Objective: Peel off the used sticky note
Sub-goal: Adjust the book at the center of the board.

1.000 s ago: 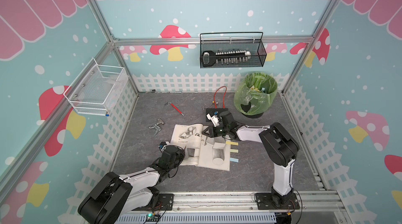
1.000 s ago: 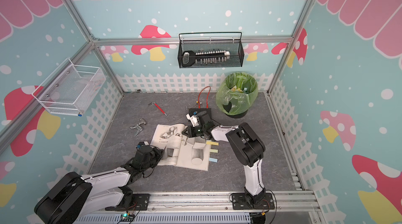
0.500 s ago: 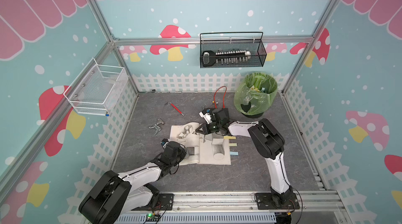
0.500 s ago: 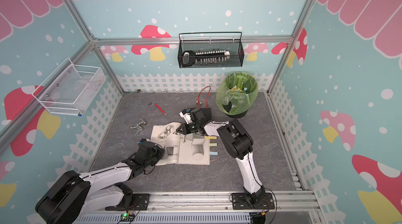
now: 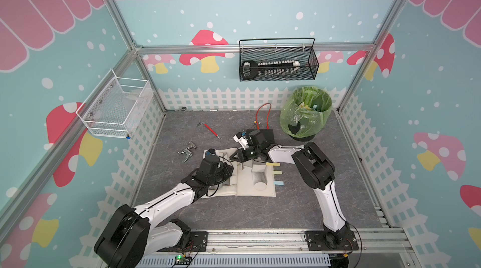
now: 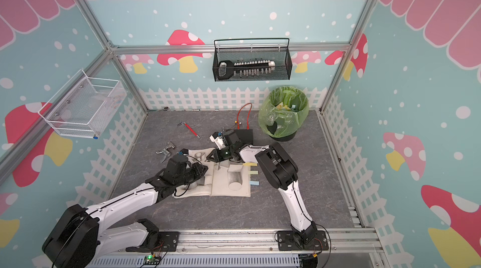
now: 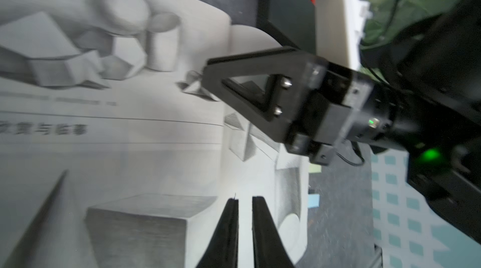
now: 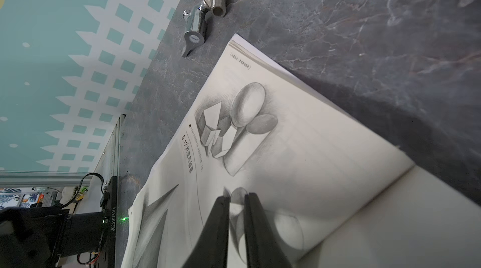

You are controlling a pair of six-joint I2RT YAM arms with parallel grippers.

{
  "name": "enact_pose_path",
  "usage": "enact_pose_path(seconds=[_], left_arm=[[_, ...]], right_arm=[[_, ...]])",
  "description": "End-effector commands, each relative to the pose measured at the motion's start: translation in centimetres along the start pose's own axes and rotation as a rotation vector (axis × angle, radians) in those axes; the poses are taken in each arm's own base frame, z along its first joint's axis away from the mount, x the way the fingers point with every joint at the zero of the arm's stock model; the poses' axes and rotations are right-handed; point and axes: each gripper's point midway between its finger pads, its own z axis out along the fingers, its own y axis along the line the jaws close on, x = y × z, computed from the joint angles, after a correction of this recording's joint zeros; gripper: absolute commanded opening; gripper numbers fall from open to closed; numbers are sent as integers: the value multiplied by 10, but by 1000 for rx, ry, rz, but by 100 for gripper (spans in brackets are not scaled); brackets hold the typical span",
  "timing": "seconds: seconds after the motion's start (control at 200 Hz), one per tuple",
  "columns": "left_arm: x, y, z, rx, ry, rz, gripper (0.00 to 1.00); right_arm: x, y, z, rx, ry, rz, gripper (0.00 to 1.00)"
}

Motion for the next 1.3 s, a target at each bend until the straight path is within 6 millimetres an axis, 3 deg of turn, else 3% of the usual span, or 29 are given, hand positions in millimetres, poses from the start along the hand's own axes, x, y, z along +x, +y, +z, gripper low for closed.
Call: enact_pose_path(seconds=[0.0,0.245,0.48,0.62,0.781,0.891,1.066,1.296], left_arm=[[30,-36,8,200,153,132,16],[99,-58,44,304,355,230,13],[102,-27,67,177,327,199,11],[104,-7,74,104,321,183,11],[111,7,82,73,332,154,10],[115,11,86,78,341,138,10],[117,13,90,83,348,125,9],[120,14,93,88,361,119,9]], right_arm=[[21,-12,7,39,63,33,19],[19,-16,8,63,67,43,20],[14,-13,4,75,59,52,21],[5,-8,-12,105,23,63,28],[-10,-4,-57,196,-65,84,43],[-13,-5,-105,288,-145,108,51],[23,-30,-169,412,-199,201,57],[83,-65,-212,521,-205,319,70]])
